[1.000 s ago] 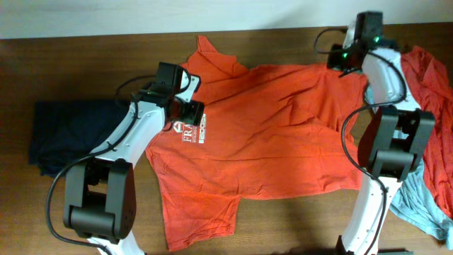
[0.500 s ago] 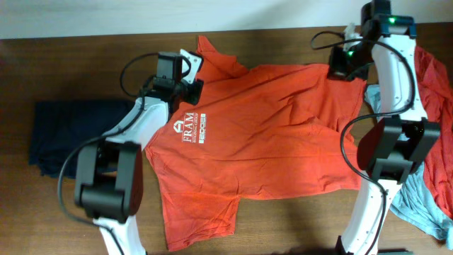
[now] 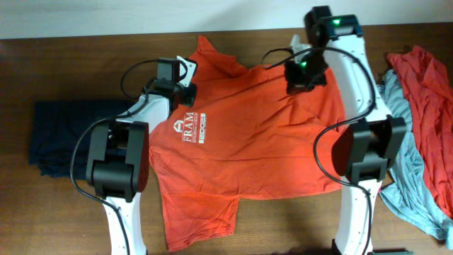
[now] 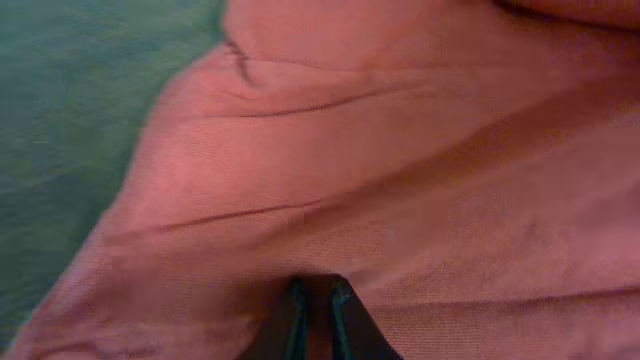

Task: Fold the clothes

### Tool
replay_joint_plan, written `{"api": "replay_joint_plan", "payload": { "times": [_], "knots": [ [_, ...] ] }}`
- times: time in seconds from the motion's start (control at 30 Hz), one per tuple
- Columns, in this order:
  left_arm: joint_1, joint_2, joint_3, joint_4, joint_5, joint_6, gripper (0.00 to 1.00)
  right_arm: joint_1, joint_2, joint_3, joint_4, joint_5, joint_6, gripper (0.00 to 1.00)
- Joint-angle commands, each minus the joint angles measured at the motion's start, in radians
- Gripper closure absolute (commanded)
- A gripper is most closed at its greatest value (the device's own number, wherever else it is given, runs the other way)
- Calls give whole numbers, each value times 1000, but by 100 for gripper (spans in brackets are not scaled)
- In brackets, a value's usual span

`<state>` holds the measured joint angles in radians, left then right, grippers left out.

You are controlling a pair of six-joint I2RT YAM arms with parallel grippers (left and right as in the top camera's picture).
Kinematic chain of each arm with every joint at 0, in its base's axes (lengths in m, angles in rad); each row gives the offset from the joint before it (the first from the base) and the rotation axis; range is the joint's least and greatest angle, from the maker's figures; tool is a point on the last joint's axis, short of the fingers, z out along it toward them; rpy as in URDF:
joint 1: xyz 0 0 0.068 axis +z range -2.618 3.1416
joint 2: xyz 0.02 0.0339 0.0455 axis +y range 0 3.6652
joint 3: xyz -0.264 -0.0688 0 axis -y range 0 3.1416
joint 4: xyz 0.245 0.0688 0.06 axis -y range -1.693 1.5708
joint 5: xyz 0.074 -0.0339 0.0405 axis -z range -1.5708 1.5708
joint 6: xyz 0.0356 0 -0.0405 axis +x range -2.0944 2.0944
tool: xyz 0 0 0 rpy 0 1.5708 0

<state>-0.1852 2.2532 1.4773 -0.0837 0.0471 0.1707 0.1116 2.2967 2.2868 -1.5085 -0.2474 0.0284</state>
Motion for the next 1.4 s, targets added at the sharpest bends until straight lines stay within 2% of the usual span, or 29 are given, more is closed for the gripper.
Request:
{"api": "replay_joint_plan", "payload": {
  "times": [0.0,0.2,0.37,0.57,0.7,0.77,1.13,1.37],
  "knots": [
    [56,105,-14,-29,-208,-67,92,5,-13,9,-17,132,48,91],
    [125,116,-11,-37,-251,-107,92,-26,-13,7,-56,188,93,87],
    [140,116,-10,-39,-246,-106,92,-79,-13,-13,-11,227,134,86],
    [115,116,-10,-36,-246,-92,90,-125,-12,-245,335,225,130,83],
    [105,116,-10,-42,-246,-73,88,-135,-11,-359,518,222,131,96],
    [101,116,-10,-48,-246,-71,88,-140,-8,-400,580,223,131,96],
    [98,116,-10,-51,-246,-72,87,-166,92,-445,690,256,130,96],
    [98,116,-10,-55,-245,-72,86,-226,200,-445,848,281,131,96]
  ]
}}
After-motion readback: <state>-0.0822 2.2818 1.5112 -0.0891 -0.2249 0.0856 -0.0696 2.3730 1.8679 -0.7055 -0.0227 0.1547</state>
